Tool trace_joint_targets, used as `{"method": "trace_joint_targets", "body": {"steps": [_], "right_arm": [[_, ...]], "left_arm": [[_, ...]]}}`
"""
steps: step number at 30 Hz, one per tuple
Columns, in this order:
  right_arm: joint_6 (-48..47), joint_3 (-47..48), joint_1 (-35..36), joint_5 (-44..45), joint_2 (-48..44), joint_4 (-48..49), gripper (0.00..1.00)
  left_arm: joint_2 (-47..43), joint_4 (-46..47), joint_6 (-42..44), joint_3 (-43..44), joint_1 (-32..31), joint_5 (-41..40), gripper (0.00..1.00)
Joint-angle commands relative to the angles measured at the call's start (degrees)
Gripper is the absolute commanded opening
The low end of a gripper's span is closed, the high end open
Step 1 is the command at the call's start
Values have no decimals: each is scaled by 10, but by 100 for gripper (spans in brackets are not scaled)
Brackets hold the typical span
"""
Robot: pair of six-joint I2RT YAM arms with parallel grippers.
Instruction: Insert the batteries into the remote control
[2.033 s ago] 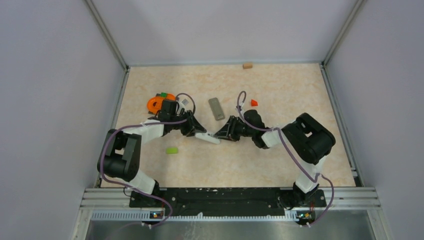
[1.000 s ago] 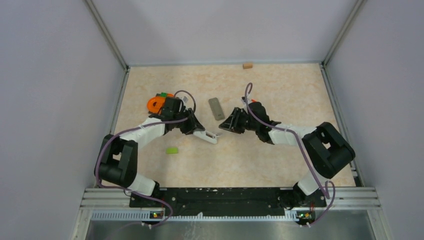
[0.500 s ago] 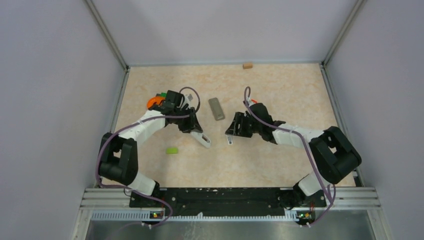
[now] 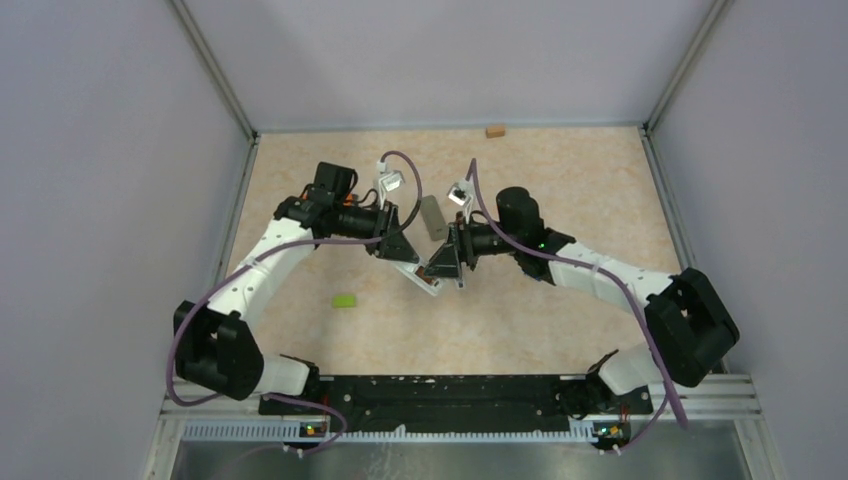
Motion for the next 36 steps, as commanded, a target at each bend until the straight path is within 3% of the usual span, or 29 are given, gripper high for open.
{"method": "trace_joint_targets", "body": {"steps": [1,4,8,10,11,13,16,20,22,25,28,33,35,36], "right_arm": [[-26,42,30,-116,9,57,65],[7,43,31,-171,32,103,51],[29,49,31,-193,37,125,31],[27,55,31,-186,33,115,18],[25,59,31,-178,33,107,12],[27,66,30,-161,31,101,2],[66,55,23,-107,19,152,0],[173,16,-2,-52,4,299,0],[211,10,-8,-35,4,345,0],[247,15,-8,-24,15,382,0],[283,17,-8,-28,33,422,0],[307,20,-8,-28,47,436,0],[298,24,-9,-25,48,414,0],[292,27,-9,-22,45,397,6]], "left_arm": [[3,-39,78,45,-1,99,0],[2,-46,92,65,-1,142,0],[-8,-46,92,81,2,130,1],[-16,-23,64,84,3,114,11],[-22,-2,35,82,4,101,21],[-38,74,-48,65,11,67,47],[-75,258,-201,3,25,15,74],[-113,527,-422,-94,31,-50,83],[-114,584,-479,-118,31,-75,83],[-100,624,-530,-119,29,-74,81],[-90,623,-539,-114,29,-65,71],[-86,616,-532,-107,29,-57,35],[-85,618,-526,-106,29,-53,5],[-85,614,-521,-105,29,-52,0]]}}
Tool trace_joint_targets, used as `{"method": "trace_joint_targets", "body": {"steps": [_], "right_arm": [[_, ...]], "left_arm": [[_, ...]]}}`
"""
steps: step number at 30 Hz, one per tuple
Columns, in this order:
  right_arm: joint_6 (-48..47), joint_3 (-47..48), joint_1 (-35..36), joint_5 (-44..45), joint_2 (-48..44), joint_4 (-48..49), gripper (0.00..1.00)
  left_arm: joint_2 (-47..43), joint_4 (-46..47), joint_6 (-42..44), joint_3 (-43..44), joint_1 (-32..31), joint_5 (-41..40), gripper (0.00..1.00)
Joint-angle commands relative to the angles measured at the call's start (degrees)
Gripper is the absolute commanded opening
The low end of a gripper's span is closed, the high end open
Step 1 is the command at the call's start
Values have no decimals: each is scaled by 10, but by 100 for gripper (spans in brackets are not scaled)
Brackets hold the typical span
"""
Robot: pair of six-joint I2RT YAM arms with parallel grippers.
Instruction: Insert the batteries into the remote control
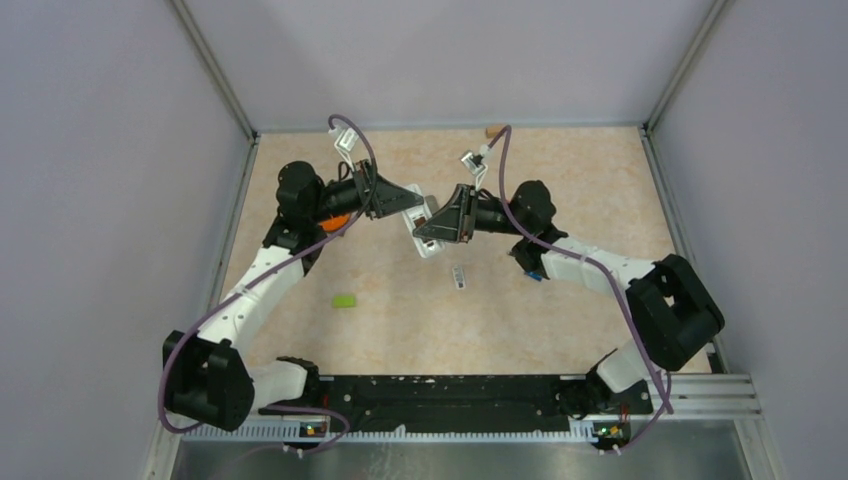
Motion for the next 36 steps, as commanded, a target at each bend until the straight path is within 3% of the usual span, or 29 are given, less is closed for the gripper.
{"method": "trace_joint_targets", "body": {"steps": [1,4,8,12,17,26,33,36], "right_arm": [[-12,17,-2,18,-10,2,17],[-67,15,-17,57,-40,-86,48],[-177,3,-60,178,-121,-274,59],[-284,1,-98,372,-182,-524,59],[-389,20,-118,521,-146,-701,55],[-429,73,-121,576,-33,-775,50],[-413,84,-135,545,14,-778,36],[-359,98,-145,551,33,-794,34]], "left_arm": [[1,20,19,14,1,-8,0],[-7,-56,102,28,4,-28,0],[-29,-204,226,60,13,-127,0],[-49,-266,262,56,17,-255,0],[-59,-257,260,49,17,-264,0],[-65,-257,263,47,18,-250,0],[-72,-263,258,41,19,-250,0],[-73,-266,257,43,19,-250,0]]}}
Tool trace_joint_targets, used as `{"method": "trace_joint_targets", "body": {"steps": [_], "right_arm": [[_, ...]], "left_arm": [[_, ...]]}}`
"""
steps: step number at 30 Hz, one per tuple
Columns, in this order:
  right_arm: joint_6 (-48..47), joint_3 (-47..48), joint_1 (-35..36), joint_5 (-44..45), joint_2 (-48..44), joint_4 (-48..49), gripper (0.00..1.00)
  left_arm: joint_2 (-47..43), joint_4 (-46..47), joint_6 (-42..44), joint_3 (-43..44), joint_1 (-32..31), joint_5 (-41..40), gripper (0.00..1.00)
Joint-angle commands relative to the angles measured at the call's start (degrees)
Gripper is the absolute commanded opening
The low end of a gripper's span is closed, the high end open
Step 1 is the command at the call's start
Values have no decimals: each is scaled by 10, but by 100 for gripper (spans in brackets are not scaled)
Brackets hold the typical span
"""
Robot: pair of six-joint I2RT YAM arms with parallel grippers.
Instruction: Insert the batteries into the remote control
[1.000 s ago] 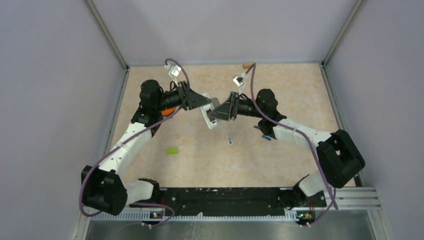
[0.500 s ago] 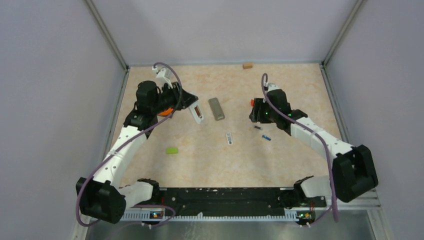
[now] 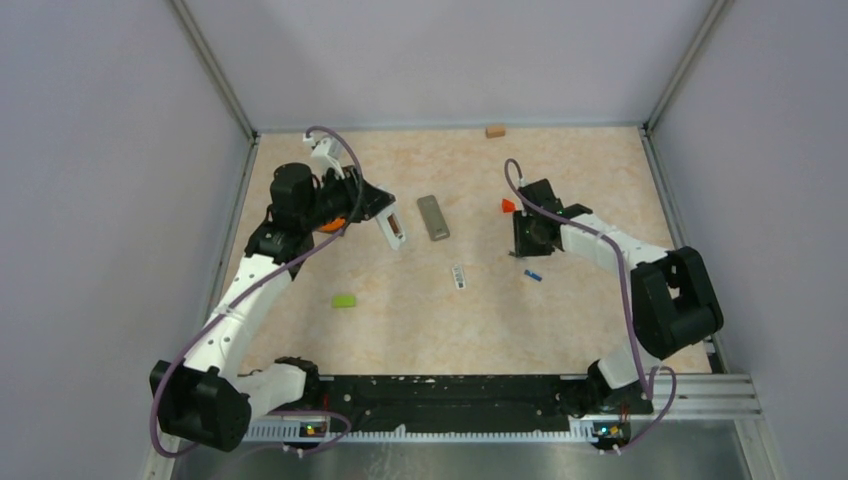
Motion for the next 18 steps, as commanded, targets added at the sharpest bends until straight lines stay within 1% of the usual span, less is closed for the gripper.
{"method": "trace_joint_targets", "body": {"steps": [1,3,5,9,12,18], "right_arm": [[76,37,-19,2,24,-19,33],[136,33,-21,-10,27,-11,33],[191,26,-21,-26,29,3,33],[294,17,-20,-29,32,9,33],[361,15,-21,-27,37,-1,33],[516,-20,-20,-47,36,7,31]], "left_arm": [[-18,16,2,9,3,-1,0],[-18,26,2,5,3,9,0],[-17,42,2,0,3,39,0],[-11,82,0,-3,3,116,0],[-5,103,-1,-1,3,150,0],[-3,109,3,-1,3,159,0]]}}
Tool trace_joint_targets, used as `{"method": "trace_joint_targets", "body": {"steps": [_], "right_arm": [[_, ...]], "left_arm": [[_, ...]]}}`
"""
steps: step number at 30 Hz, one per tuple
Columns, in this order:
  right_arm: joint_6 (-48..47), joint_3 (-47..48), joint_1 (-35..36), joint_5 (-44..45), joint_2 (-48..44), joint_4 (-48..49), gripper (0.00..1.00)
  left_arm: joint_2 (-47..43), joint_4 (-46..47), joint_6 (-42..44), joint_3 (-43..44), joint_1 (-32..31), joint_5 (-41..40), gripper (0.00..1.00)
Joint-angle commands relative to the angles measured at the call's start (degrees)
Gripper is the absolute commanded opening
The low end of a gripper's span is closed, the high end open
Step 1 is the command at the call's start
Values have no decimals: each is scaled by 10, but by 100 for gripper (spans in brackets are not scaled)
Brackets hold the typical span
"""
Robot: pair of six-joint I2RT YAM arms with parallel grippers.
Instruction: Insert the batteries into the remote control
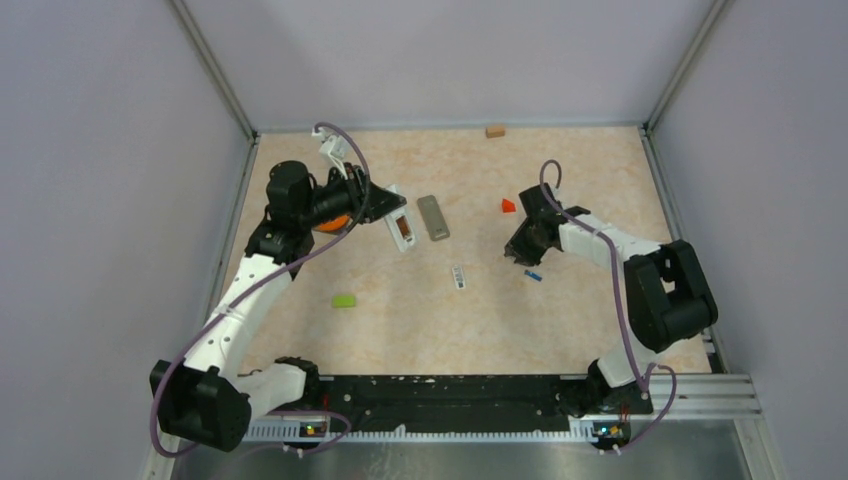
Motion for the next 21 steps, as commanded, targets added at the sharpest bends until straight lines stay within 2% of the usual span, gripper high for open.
{"method": "trace_joint_targets", "body": {"steps": [1,8,21], "right_arm": [[171,-30,-3,-16,-2,10,32],[275,-23,-3,16,12,-11,41],[332,-22,-23,28,30,4,44]], "left_arm": [[-3,46,3,-1,2,30,0],[-4,46,6,-5,2,33,0],[-2,44,13,-7,2,34,0]]}}
